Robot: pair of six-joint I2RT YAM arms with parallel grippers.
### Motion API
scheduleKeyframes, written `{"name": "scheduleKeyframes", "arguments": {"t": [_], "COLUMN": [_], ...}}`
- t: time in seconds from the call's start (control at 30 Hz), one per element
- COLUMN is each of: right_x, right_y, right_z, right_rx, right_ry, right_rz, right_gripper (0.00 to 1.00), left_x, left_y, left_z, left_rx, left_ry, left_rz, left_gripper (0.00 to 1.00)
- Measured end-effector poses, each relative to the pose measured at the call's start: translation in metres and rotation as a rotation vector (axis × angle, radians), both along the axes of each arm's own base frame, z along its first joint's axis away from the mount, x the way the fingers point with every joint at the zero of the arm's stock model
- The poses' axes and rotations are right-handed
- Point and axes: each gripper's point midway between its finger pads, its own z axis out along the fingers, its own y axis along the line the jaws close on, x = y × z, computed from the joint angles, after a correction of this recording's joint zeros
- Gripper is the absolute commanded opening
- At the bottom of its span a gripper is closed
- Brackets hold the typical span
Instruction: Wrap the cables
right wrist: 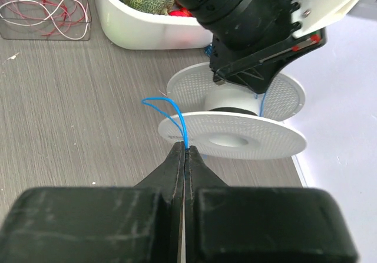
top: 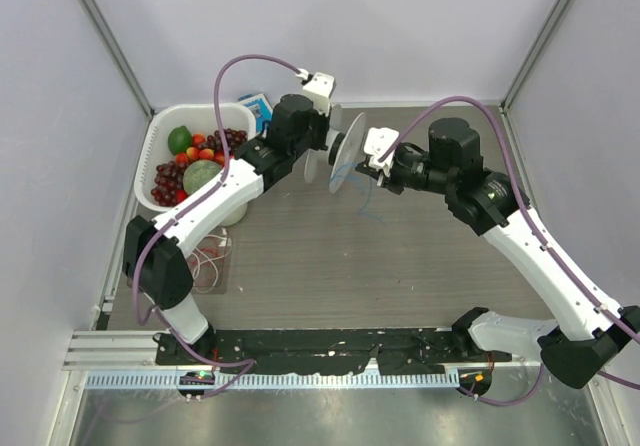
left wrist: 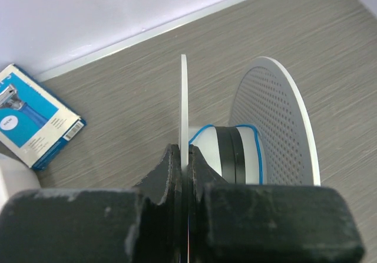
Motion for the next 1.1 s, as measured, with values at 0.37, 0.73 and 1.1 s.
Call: {"name": "scheduleKeyframes", "arguments": {"t": [0.37, 0.73, 1.1], "right_x": [-0.008, -0.023, 0.003], "right_y": [0.010, 0.024, 0.004], "right_z": [0.007, 0.057, 0.108], "right_rx": [0.047, 0.147, 0.235], "right_ry": [0.014, -0.054, -0.201], "right_rz": [0.050, 0.086, -0.077], "right_gripper": [0.01, 0.01, 0.01], "left_x": [0.016, 0.044, 0.016], "left_y": [0.021, 0.045, 0.046], "left_z": [0.056, -0.016, -0.082], "left_rx": [-0.250, -0.055, 0.079], "left_ry": [0.060, 0.079, 0.178], "left_rz": [0.316, 0.521, 0.390], "left_gripper": [0.00, 0.00, 0.00]}}
